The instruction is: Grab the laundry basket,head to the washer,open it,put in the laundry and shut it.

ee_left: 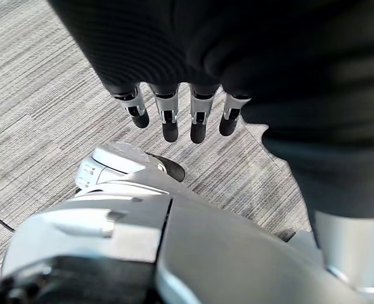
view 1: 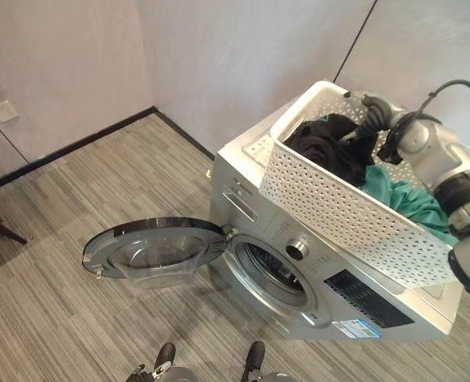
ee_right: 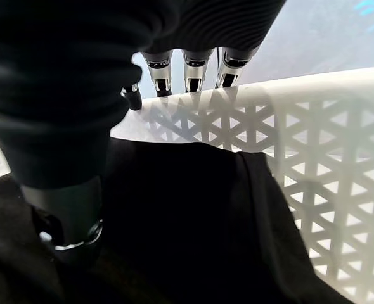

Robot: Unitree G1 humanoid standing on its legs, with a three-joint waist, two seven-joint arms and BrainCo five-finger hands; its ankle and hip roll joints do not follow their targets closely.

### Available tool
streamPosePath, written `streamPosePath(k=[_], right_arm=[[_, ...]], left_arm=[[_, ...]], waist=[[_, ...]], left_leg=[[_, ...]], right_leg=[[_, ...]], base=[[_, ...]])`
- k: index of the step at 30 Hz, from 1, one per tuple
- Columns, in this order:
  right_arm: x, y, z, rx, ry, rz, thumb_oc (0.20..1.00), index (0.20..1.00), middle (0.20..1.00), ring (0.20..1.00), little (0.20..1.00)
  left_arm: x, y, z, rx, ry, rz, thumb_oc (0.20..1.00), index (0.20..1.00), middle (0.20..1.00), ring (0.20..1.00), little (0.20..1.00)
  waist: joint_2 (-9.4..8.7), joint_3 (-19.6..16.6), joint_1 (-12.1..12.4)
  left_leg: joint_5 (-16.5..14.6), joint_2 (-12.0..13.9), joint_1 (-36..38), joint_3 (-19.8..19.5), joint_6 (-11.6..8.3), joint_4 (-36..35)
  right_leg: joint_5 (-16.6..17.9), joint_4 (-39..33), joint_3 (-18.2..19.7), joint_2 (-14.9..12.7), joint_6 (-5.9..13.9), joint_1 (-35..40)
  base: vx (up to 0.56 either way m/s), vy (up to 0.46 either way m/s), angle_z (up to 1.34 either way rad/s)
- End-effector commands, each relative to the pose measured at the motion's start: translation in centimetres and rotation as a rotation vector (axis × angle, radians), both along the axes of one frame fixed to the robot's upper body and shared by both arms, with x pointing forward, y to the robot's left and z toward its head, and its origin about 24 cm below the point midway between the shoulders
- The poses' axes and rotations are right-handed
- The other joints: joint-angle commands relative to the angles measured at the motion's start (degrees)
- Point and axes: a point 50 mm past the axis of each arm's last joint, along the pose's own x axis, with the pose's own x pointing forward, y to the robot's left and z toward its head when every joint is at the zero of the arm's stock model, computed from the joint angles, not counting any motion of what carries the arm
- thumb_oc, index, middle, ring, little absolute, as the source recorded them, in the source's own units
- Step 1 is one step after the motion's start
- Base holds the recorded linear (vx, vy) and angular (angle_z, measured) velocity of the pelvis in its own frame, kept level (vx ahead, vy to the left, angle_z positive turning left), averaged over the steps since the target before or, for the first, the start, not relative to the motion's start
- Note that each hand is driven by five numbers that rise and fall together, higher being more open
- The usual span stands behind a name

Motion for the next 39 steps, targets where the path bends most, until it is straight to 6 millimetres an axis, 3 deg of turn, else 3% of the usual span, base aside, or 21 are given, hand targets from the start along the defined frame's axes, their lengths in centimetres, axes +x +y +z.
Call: streamPosePath(k=[1,7,15,22,32,39], right_arm=[[-0.1,0.5,-1.3,-0.108,0.125,0.039,1.0,1.0,1.0,1.0,1.0],[-0.4,1.4,-1.1,-0.114,0.12,0.103,1.0,1.0,1.0,1.0,1.0],[-0.5,2.5,-2.8,-0.103,0.177,0.152,1.0,1.0,1.0,1.0,1.0],[0.0,4.2,-4.0,-0.088,0.206,0.191,1.0,1.0,1.0,1.0,1.0],[0.3,3.8,-3.3,-0.097,0.168,0.153,1.0,1.0,1.0,1.0,1.0],[0.2,3.5,-1.8,-0.105,0.123,0.141,1.0,1.0,1.0,1.0,1.0]], left_arm=[[1.3,-0.1,0.1,0.012,-0.001,-0.073,1.0,1.0,1.0,1.0,1.0],[1.0,-0.2,0.0,0.013,0.02,-0.084,1.0,1.0,1.0,1.0,1.0],[3.0,-0.7,0.5,0.004,-0.061,-0.107,1.0,1.0,1.0,1.0,1.0],[2.6,-0.9,0.3,-0.006,-0.045,-0.102,1.0,1.0,1.0,1.0,1.0],[0.4,0.0,-0.1,0.009,0.043,-0.054,1.0,1.0,1.0,1.0,1.0],[1.1,0.1,0.0,0.016,0.017,-0.054,1.0,1.0,1.0,1.0,1.0]], waist=[[-2.86,3.42,1.4],[-3.35,2.51,0.59],[-3.98,2.34,0.45],[-4.6,3.04,1.22],[-5.1,2.41,1.39],[-5.18,1.45,0.62]], left_leg=[[2.42,-1.13,-0.35,2.48,3.29,-1.79],[1.22,-1.35,1.83,4.14,3.64,-1.59],[0.45,-1.34,3.39,5.27,3.97,-1.72],[0.59,-1.34,2.88,5.32,4.03,-1.65],[0.41,-1.39,3.46,5.68,4.05,-1.98],[-0.1,-1.58,4.46,6.37,4.18,-2.0]], right_leg=[[-10.22,3.91,2.03,-2.75,0.72,2.36],[-10.01,3.85,3.83,-2.64,1.08,3.15],[-9.48,3.6,4.43,-2.93,1.62,3.51],[-9.34,3.46,4.61,-2.78,1.61,3.16],[-9.36,3.12,4.74,-2.71,1.61,3.88],[-9.12,2.96,5.31,-2.85,1.82,4.35]], base=[[0.0,0.0,0.0],[0.01,0.022,-0.04],[0.0,0.016,-0.12],[-0.01,0.003,-0.03],[0.0,0.0,0.0],[0.0,0.004,-0.01]])
